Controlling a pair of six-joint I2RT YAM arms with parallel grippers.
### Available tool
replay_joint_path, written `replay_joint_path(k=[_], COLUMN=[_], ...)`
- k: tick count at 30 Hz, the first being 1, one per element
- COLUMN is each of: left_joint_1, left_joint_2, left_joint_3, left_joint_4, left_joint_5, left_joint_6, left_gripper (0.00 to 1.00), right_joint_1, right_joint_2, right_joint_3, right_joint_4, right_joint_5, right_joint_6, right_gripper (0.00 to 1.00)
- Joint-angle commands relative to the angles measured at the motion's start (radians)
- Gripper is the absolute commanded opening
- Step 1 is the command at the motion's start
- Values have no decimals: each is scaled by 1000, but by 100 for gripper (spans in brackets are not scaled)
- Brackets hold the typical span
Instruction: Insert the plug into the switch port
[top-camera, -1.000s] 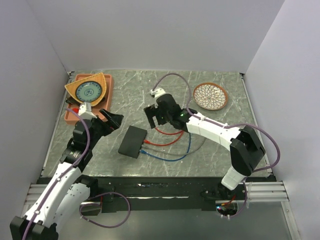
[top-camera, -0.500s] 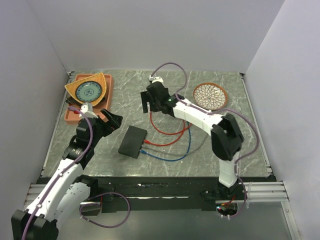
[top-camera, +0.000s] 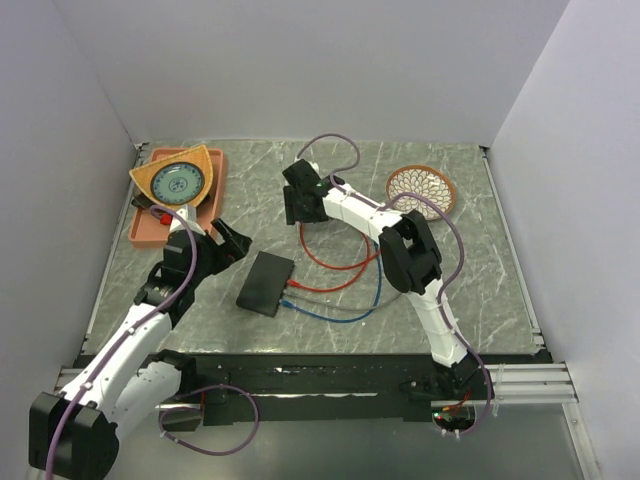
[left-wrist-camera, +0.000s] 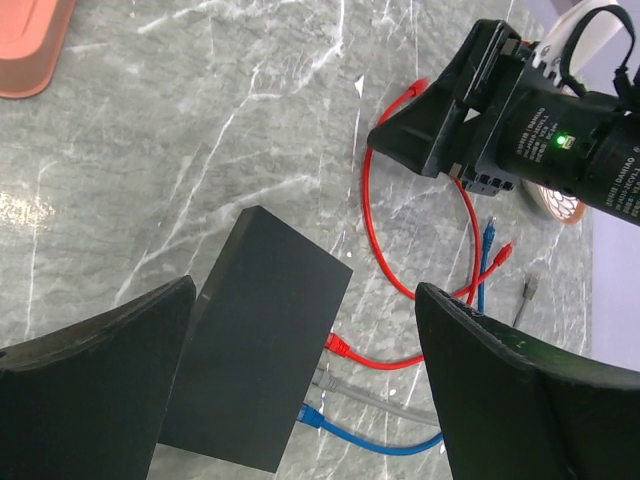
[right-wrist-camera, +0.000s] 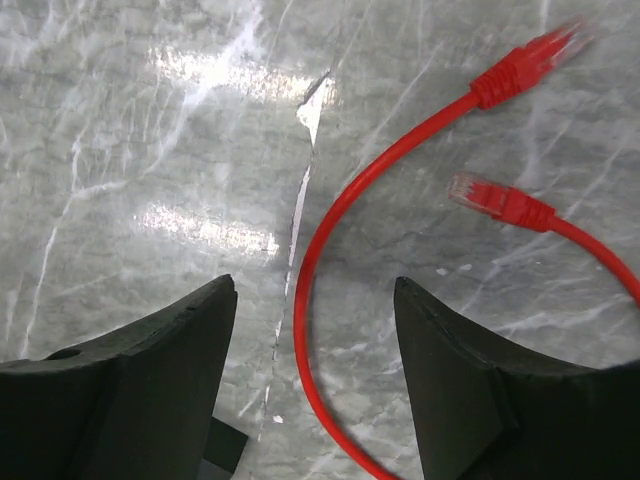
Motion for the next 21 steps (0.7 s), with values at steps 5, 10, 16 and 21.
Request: replay_joint_path(k=[5, 10, 16, 21], left_joint_1=[5, 5, 4, 5], left_joint_2=[32, 38, 40, 31], left_joint_3=[35, 24, 19, 19], left_joint_4=[45, 54, 50, 41], left_joint_5=[45, 48, 55, 51], left_joint_6=[24, 23, 20, 21], left_gripper=[98, 98, 98, 98], right_joint_1=[-8, -5, 1, 8], right_joint_2=[37, 83, 118, 129], right_joint_3=[63, 102, 122, 147], right_joint_4=[-60, -92, -106, -115], right_joint_5=[-31, -17, -22, -15], right_joint_6=[27, 15, 12, -14], right_gripper=[56, 48, 32, 7])
